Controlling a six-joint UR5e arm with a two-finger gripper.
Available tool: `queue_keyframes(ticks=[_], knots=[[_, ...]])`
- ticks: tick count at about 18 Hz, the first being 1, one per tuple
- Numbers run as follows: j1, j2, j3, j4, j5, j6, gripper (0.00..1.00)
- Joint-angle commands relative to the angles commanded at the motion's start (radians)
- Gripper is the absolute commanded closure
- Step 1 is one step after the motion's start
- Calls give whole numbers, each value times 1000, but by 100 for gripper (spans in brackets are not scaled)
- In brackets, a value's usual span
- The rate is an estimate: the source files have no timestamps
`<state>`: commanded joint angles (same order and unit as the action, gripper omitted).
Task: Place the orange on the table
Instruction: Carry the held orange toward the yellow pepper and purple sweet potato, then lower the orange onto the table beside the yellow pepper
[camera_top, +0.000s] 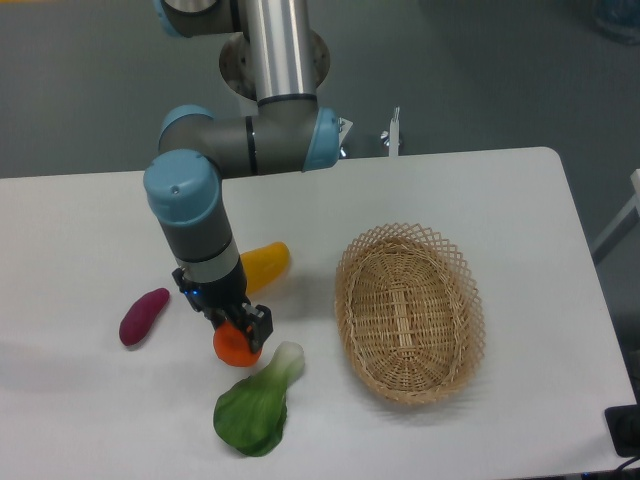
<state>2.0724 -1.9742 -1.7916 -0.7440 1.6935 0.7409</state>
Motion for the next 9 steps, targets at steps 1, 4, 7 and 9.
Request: queue_keyframes(ticks=[1,4,7,9], knots=[[-5,-5,-3,-2,-2,6,45],[-11,-18,-8,-2,-6,18,44],[-12,-23,-20,-8,-20,29,44],[-12,-29,-43,-5,-17,29,43]])
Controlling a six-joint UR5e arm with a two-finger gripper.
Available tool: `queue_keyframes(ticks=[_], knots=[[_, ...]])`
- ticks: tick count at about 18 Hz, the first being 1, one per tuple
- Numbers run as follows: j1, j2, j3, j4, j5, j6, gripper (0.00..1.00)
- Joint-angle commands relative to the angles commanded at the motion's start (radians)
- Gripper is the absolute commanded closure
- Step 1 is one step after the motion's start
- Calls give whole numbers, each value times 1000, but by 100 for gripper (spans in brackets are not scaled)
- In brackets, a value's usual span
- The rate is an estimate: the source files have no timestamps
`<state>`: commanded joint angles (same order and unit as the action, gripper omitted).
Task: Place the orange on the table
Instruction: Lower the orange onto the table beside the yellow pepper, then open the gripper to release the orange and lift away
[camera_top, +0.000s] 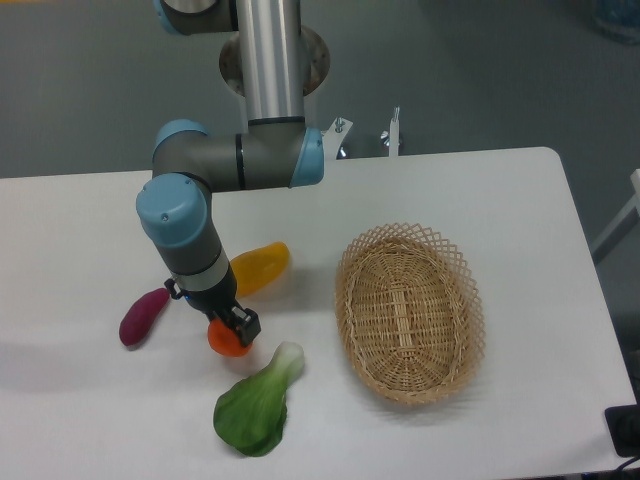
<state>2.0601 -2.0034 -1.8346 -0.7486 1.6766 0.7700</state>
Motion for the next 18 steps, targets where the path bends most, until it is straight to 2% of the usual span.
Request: queue_keyframes(ticks=[1,4,6,7,11,15,18], knots=[[-3,0,-2,2,-2,-2,43],[-11,-2,0,2,2,-2,29],[-11,0,0,5,2,0,5],[-11,0,3,5,2,-2,0],[-9,15,21,6,0,-2,0],[3,24,87,2,-5,-2,0],[29,44,104,-5,-9,0,0]])
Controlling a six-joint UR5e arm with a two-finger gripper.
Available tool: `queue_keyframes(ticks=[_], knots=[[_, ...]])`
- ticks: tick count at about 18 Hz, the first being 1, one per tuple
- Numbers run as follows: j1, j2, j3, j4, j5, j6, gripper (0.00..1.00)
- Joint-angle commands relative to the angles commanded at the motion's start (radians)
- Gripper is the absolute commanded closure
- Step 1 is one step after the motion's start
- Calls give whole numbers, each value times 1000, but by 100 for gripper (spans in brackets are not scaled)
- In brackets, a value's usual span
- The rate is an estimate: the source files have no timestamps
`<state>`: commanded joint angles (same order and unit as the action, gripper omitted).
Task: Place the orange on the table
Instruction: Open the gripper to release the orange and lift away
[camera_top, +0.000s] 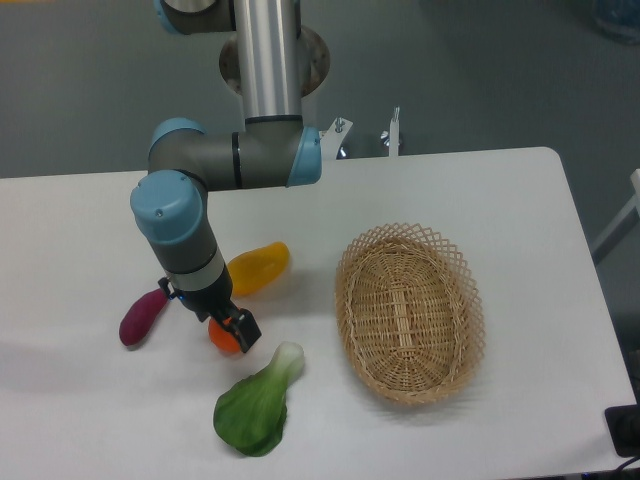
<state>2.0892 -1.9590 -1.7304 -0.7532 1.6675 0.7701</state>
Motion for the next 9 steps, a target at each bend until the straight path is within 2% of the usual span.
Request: queue_keyframes(ticks=[3,6,9], knots=[[46,25,20,-12,-54,8,0],[64,41,28,-61,-55,38,0],[77,46,26,-64,-55,44,0]])
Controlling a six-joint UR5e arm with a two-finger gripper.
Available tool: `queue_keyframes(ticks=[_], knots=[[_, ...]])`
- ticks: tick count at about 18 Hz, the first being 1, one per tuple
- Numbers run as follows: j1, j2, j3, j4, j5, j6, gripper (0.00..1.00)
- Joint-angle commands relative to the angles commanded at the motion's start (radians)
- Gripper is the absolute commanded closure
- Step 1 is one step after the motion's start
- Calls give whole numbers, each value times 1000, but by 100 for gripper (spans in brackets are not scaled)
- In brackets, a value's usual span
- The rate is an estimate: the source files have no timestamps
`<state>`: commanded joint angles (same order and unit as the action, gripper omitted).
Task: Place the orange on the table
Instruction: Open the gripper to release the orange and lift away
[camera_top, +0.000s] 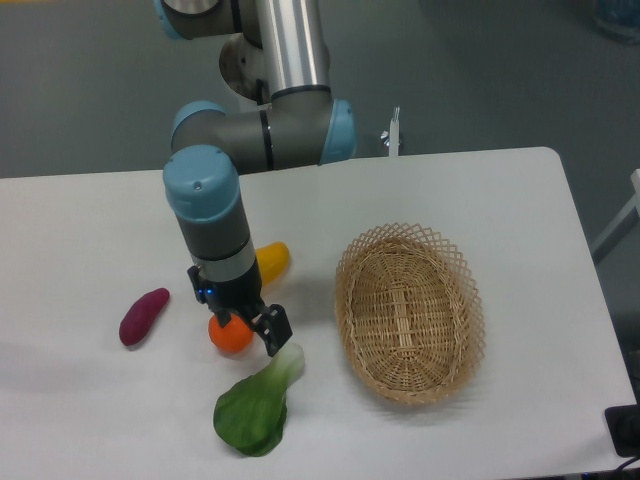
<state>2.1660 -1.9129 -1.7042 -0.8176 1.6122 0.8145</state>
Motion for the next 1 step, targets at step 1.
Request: queue_keyframes(ticks=[1], knots=[[0,0,-2,0,0,5,0]])
